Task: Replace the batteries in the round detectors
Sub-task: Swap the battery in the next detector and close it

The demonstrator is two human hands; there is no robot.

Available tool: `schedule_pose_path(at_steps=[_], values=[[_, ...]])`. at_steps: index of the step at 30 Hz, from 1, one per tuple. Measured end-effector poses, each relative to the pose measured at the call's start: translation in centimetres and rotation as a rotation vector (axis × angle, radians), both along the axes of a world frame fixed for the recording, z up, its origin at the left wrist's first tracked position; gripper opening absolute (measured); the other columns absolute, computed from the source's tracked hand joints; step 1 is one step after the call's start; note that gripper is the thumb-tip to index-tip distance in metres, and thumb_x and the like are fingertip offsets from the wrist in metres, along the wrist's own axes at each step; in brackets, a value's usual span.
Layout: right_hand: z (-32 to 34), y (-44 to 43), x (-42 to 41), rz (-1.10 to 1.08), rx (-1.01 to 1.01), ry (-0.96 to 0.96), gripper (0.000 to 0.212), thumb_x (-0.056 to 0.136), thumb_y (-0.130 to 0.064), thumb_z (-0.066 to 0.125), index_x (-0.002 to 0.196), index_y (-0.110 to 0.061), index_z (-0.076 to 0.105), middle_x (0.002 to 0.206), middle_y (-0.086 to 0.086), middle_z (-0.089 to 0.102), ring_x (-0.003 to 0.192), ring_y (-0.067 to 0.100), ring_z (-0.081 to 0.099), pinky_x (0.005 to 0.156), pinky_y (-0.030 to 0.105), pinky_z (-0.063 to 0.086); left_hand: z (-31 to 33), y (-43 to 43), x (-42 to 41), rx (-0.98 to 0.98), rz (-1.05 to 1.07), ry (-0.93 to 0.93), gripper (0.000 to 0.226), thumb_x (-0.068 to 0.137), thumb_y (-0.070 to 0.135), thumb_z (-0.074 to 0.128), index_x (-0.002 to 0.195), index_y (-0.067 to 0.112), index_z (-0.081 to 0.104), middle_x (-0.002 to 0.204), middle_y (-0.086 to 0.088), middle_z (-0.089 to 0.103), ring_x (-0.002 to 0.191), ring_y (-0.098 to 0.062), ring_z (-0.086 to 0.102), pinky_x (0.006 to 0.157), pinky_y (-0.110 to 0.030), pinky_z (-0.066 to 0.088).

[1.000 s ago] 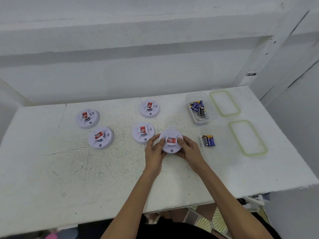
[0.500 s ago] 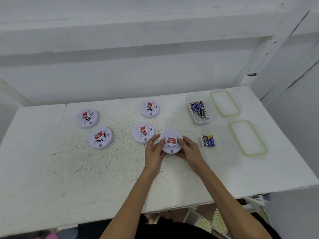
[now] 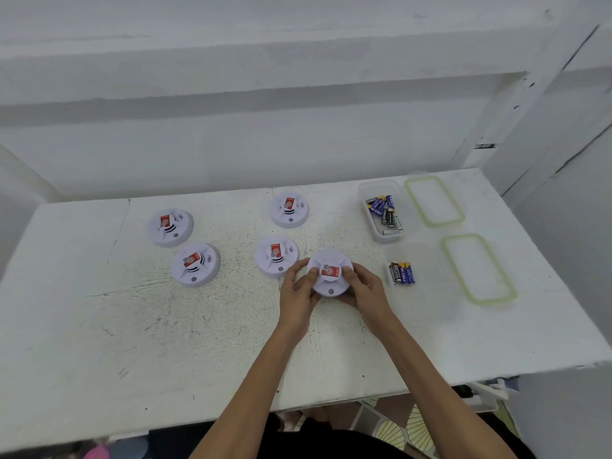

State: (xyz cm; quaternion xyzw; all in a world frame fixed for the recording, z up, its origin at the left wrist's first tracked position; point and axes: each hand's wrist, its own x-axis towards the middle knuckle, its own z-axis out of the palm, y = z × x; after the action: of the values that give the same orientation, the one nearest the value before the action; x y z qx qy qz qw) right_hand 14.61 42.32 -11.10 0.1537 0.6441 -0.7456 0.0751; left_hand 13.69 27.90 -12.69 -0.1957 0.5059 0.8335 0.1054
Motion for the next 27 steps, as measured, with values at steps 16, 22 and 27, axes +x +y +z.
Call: schedule_pose_path(at_steps=[16,22,27], values=[[5.0,-9.9,-11.1,0.077,0.157,-0.009,0.015,0.094,-0.048,0.06,0.098,-0.034,0.063,0.101,-0.01,0.07,0.1,0.015,0.069,0.09,0.042,0.059,4.8,-10.2,-7.3,-0.699,-0.048,0.353,0.073,0.074,0.028,0.094,0.136,0.029,0.055,0.125,0.019,0.066,0.11,0.004,0.065,0.085,-0.014,0.055],[4.7,-14.0,-14.9,0.227,0.434,0.049,0.023,0.099,-0.024,0.053,0.098,-0.006,0.067,0.089,0.012,0.07,0.083,0.025,0.068,0.075,0.037,0.054,4.3,-14.9,-10.7,-1.076,-0.039,0.251,0.094,0.056,0.071,0.089,0.134,0.025,0.062,0.128,0.005,0.053,0.111,-0.012,0.054,0.09,-0.026,0.044],[4.1,-16.2,-17.0,0.236,0.592,0.021,0.025,0.093,-0.015,0.055,0.069,-0.009,0.059,0.063,0.01,0.057,0.053,0.014,0.047,0.045,0.018,0.032,4.1,-16.8,-12.4,-1.189,-0.06,0.192,0.097,0.05,0.086,0.07,0.125,0.024,0.067,0.12,0.002,0.066,0.112,-0.018,0.056,0.088,-0.034,0.05]])
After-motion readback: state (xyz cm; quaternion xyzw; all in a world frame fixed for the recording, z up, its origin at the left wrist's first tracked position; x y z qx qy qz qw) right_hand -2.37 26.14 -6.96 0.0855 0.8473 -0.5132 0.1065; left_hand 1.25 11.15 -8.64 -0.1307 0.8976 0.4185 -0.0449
